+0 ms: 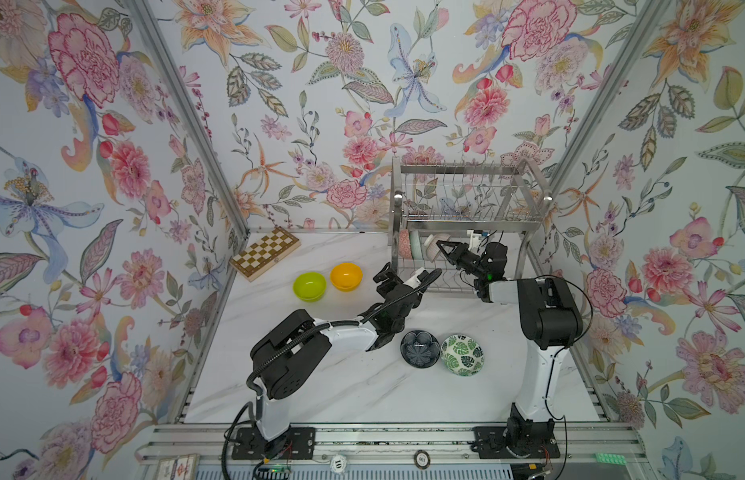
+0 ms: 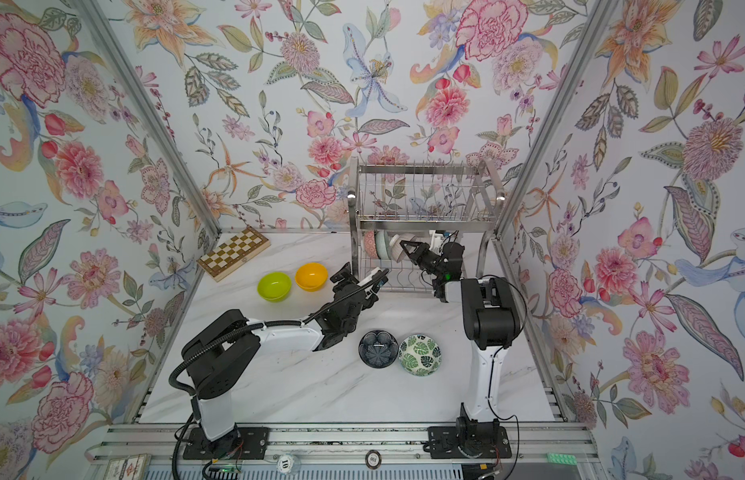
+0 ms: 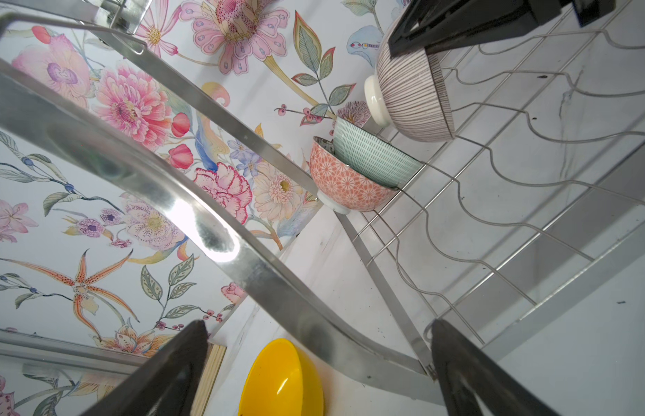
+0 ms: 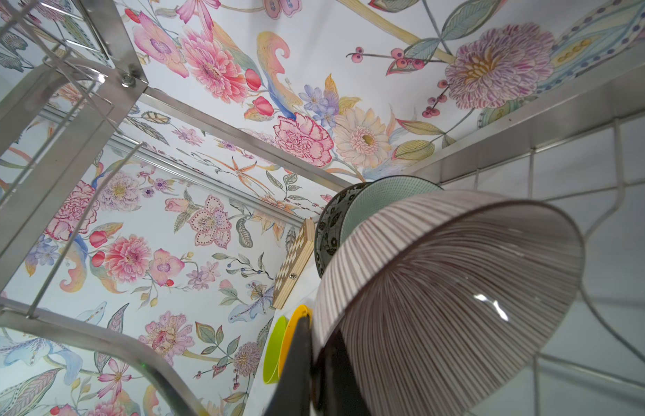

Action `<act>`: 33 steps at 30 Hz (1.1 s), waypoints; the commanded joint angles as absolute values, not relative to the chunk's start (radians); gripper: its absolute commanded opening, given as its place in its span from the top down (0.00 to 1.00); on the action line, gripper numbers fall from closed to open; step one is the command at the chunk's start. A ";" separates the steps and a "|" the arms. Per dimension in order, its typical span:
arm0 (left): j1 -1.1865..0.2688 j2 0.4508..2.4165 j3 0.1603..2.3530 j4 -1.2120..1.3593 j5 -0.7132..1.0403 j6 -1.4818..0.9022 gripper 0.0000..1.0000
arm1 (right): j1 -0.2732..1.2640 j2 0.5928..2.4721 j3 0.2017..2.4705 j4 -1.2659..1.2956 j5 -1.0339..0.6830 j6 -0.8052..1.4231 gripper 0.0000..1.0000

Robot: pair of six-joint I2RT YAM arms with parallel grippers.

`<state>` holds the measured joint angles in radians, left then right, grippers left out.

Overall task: Load the bowls into the dish rack
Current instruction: 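Open left gripper and withdraw while right gripper lowers striped bowl into rack, then set the striped bowl upright beside the pale green bowl with right gripper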

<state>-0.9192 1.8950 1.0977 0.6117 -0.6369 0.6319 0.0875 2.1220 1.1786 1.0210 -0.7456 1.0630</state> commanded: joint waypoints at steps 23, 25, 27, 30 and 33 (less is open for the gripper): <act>-0.944 1.933 1.164 0.589 -0.660 0.662 0.01 | 0.077 2.303 1.474 1.067 -0.836 1.151 1.00; -0.944 1.931 1.166 0.588 -0.658 0.659 0.01 | 0.078 2.312 1.488 1.060 -0.834 1.154 1.00; -0.945 1.931 1.166 0.588 -0.658 0.659 0.01 | 0.080 2.319 1.498 1.057 -0.837 1.154 1.00; -0.944 1.929 1.164 0.587 -0.658 0.662 0.01 | 0.085 2.332 1.521 1.044 -0.841 1.152 1.00; -0.945 1.928 1.162 0.587 -0.659 0.661 0.01 | 0.088 2.347 1.539 1.034 -0.844 1.151 1.00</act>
<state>-0.9363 1.9213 1.1378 0.5964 -0.6518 0.6655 0.0788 2.3257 1.4837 0.9833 -0.8242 1.1503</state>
